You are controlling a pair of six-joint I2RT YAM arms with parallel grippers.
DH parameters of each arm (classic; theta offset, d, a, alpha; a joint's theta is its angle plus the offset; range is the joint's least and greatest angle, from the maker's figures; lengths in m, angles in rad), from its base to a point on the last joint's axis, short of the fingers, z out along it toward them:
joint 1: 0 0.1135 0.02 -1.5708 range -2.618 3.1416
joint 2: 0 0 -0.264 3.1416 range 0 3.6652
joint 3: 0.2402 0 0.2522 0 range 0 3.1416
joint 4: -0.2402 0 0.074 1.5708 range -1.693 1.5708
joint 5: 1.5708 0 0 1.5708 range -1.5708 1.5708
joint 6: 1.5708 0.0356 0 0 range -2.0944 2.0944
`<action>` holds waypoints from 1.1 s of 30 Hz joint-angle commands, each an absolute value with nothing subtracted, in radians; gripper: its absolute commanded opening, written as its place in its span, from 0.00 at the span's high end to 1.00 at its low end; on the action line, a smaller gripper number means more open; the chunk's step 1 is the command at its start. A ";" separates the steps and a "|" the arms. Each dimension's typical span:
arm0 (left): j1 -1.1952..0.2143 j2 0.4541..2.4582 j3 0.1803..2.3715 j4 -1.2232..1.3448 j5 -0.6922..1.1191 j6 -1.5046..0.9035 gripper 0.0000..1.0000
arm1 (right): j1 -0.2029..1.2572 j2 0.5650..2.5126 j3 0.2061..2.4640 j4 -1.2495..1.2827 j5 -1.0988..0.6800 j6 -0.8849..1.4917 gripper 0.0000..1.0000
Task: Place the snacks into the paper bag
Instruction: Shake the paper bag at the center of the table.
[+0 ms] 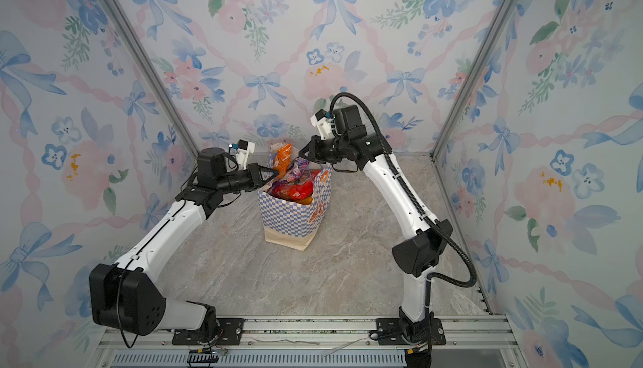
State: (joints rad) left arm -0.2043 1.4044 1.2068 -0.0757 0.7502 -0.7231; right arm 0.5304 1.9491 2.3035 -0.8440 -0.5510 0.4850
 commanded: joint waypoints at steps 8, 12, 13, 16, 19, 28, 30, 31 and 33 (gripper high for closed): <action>-0.174 1.498 1.655 -0.095 0.859 -0.684 1.00 | 0.517 1.967 2.633 -0.799 -0.581 0.468 1.00; -0.176 1.431 1.613 -0.095 0.835 -0.683 1.00 | 0.519 1.912 2.514 -0.790 -0.573 0.429 1.00; -0.180 1.403 1.558 -0.096 0.820 -0.679 1.00 | 0.531 1.891 2.459 -0.785 -0.554 0.410 1.00; -0.193 1.306 1.345 -0.069 0.744 -0.673 1.00 | 0.562 1.838 2.278 -0.733 -0.514 0.395 1.00; -0.193 1.248 1.165 0.028 0.757 -0.740 1.00 | 0.563 1.822 2.155 -0.674 -0.487 0.415 1.00; -0.143 1.343 1.334 -0.003 0.792 -0.698 1.00 | 0.559 1.980 2.609 -0.901 -0.469 0.329 1.00; -0.119 1.391 1.453 -0.048 0.782 -0.664 1.00 | 0.542 2.007 2.690 -0.903 -0.490 0.336 1.00; -0.105 1.416 1.516 -0.067 0.780 -0.651 1.00 | 0.527 2.005 2.688 -0.876 -0.505 0.351 1.00; -0.076 1.471 1.623 -0.082 0.804 -0.660 1.00 | 0.498 1.982 2.640 -0.798 -0.547 0.389 1.00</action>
State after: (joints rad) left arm -0.0975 1.4765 1.4509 -0.1925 0.7414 -0.6891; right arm 0.5350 2.0209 2.6007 -0.9779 -0.4641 0.3771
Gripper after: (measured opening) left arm 0.050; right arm 0.046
